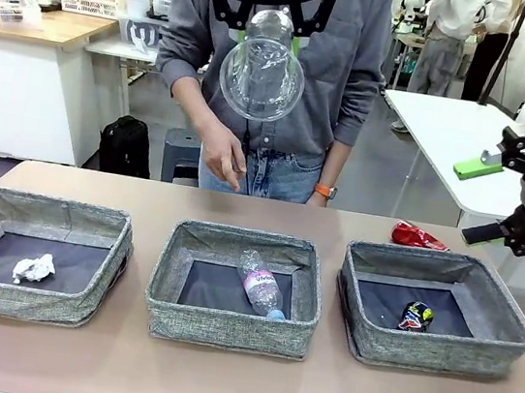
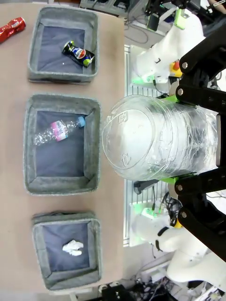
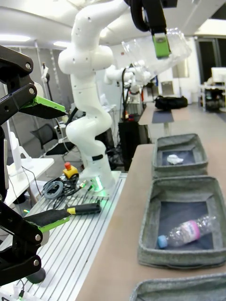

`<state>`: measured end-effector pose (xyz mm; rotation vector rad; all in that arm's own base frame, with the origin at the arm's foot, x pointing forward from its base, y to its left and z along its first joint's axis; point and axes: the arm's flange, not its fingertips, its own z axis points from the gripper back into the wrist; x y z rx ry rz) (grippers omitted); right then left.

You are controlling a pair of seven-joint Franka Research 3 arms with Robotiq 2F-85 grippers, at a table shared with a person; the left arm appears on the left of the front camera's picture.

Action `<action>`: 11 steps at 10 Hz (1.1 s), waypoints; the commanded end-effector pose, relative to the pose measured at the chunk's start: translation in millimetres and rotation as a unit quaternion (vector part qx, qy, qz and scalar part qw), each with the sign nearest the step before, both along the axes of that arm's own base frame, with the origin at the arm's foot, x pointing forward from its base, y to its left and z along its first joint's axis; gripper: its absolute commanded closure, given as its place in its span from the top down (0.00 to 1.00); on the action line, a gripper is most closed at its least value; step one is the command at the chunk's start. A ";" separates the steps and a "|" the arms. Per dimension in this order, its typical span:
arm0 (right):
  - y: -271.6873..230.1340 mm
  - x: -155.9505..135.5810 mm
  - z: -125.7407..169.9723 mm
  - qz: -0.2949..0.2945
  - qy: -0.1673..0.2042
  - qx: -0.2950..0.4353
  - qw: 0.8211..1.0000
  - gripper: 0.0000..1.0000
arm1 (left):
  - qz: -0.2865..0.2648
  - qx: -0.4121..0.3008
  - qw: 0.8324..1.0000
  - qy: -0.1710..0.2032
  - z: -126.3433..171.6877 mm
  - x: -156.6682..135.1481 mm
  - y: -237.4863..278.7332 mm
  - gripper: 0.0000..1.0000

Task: Sort the waste into the appropriate baskets.
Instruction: Place the picked waste into the Fabric basket indicated by the person.

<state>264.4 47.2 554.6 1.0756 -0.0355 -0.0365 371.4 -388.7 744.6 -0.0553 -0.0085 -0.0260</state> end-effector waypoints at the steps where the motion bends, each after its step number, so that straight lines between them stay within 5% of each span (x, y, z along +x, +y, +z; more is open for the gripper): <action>1: 0.5 0.3 0.8 0.004 -0.005 0.008 1.000 1.00 | -0.004 -0.002 1.000 -0.006 4.6 -0.4 0.9 0.56; 11: 0.5 0.3 0.8 0.004 -0.005 0.008 1.000 1.00 | -0.022 0.000 1.000 -0.003 -8.4 -1.7 1.0 0.56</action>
